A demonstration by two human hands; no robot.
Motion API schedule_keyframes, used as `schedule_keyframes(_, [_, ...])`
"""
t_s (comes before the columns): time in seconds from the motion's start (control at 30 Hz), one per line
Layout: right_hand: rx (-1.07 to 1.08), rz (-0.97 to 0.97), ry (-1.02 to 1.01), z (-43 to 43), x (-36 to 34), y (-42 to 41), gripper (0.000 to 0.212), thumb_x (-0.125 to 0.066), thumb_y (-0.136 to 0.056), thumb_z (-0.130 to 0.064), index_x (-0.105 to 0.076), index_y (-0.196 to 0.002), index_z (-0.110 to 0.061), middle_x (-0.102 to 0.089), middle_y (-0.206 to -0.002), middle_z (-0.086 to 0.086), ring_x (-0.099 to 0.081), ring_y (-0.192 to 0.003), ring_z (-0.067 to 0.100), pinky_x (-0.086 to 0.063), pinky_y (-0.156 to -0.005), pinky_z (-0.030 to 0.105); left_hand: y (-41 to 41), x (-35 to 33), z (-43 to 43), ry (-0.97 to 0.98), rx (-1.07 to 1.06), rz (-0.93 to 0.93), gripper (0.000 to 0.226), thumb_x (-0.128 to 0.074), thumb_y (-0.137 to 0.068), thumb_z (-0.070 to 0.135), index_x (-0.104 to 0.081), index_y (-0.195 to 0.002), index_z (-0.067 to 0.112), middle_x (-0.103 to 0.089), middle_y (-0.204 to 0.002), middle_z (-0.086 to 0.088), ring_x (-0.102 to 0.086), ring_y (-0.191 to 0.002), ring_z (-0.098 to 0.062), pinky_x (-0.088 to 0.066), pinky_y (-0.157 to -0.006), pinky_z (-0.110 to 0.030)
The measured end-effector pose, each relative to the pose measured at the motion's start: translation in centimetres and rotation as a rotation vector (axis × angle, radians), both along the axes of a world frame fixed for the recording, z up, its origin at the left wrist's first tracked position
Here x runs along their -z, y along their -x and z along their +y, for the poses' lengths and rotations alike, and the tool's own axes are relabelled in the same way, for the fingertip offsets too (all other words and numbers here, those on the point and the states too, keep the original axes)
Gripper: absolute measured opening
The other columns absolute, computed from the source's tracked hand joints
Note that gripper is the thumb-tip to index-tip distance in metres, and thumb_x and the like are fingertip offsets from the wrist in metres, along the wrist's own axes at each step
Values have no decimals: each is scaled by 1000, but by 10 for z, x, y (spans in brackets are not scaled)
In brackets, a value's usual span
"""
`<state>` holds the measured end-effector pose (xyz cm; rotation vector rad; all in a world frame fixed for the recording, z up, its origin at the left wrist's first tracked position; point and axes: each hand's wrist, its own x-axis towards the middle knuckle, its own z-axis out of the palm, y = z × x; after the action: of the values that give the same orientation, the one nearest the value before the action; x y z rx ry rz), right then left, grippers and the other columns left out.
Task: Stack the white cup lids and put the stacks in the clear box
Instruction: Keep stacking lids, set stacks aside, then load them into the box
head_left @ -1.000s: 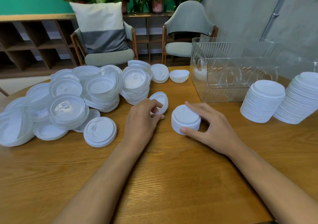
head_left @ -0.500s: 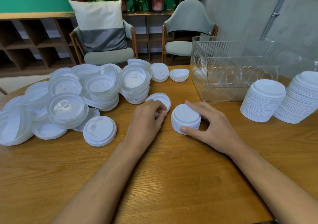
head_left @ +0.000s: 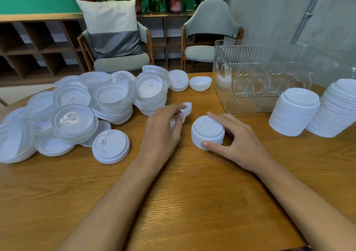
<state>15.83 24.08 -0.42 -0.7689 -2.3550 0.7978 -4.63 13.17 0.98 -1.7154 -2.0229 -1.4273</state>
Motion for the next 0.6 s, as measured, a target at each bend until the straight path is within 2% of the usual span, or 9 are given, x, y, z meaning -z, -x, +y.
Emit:
schedule_keyframes(0.07, [2,2,0,0,0,0,89,-80,-77,-62,-45,-155,-38,-53,-140,-23,-48,-133,0,-47,-111,40,-2,-7,-2,-49,21,-149,32,-65,-100,9,-70,-128,23,-72,-108,13,-66,-103,-4,-49,-89,-12])
schedule_keyframes(0.13, [0,0,2,0,-1,0,92,-81,-77,-63,-39,-157,-43,-52,-142,-24,-48,-134,1,-47,-112,42,-3,-14,-3,-47,50,-351,33,-63,-101,9,-69,-129,26,-71,-106,15,-67,-103,-7,-54,-88,-19])
schedule_keyframes(0.23, [2,-14,24,0,-4,0,99,-83,-76,-63,-28,-158,-52,-49,-145,-25,-45,-136,-1,-45,-115,43,-4,-20,-4,-37,155,-752,34,-56,-104,3,-70,-126,25,-74,-100,14,-71,-100,-9,-62,-81,-29])
schedule_keyframes(0.3, [-5,-4,45,-1,-6,0,103,-84,-75,-61,-22,-158,-57,-51,-142,-25,-47,-133,-5,-45,-115,39,-4,-21,-3,10,232,-948,35,-52,-105,0,-73,-125,20,-76,-107,5,-73,-104,-12,-61,-77,-29])
schedule_keyframes(0.33, [-12,7,47,-1,-6,0,104,-85,-75,-60,-20,-157,-58,-52,-142,-25,-47,-133,-6,-44,-115,37,-3,-21,-2,45,253,-977,36,-51,-105,0,-73,-126,19,-75,-113,-4,-73,-105,-15,-61,-77,-29])
schedule_keyframes(0.4, [-32,24,44,-1,-6,0,106,-86,-76,-57,-18,-156,-62,-53,-144,-22,-48,-134,-7,-43,-114,30,-4,-16,1,110,249,-923,38,-53,-103,2,-73,-127,24,-73,-115,-14,-73,-105,-19,-59,-81,-31])
schedule_keyframes(0.43, [-48,24,43,-2,-6,0,106,-87,-76,-55,-17,-156,-63,-52,-144,-23,-47,-135,-9,-41,-112,22,-4,-12,2,127,232,-864,38,-53,-103,3,-73,-126,27,-74,-112,-13,-72,-104,-19,-58,-84,-33])
schedule_keyframes(0.5, [-85,12,22,-3,-6,0,104,-87,-78,-52,-20,-157,-60,-49,-145,-28,-43,-136,-13,-38,-106,8,-7,-6,3,127,184,-721,34,-52,-104,7,-72,-122,28,-76,-101,-2,-71,-99,-14,-55,-88,-31])
schedule_keyframes(0.6, [-122,13,-32,-3,-4,0,94,-85,-80,-51,-32,-158,-50,-49,-147,-28,-44,-137,-8,-38,-107,9,-15,0,3,97,99,-502,23,-51,-107,12,-70,-110,24,-74,-91,9,-65,-88,-3,-45,-75,-17])
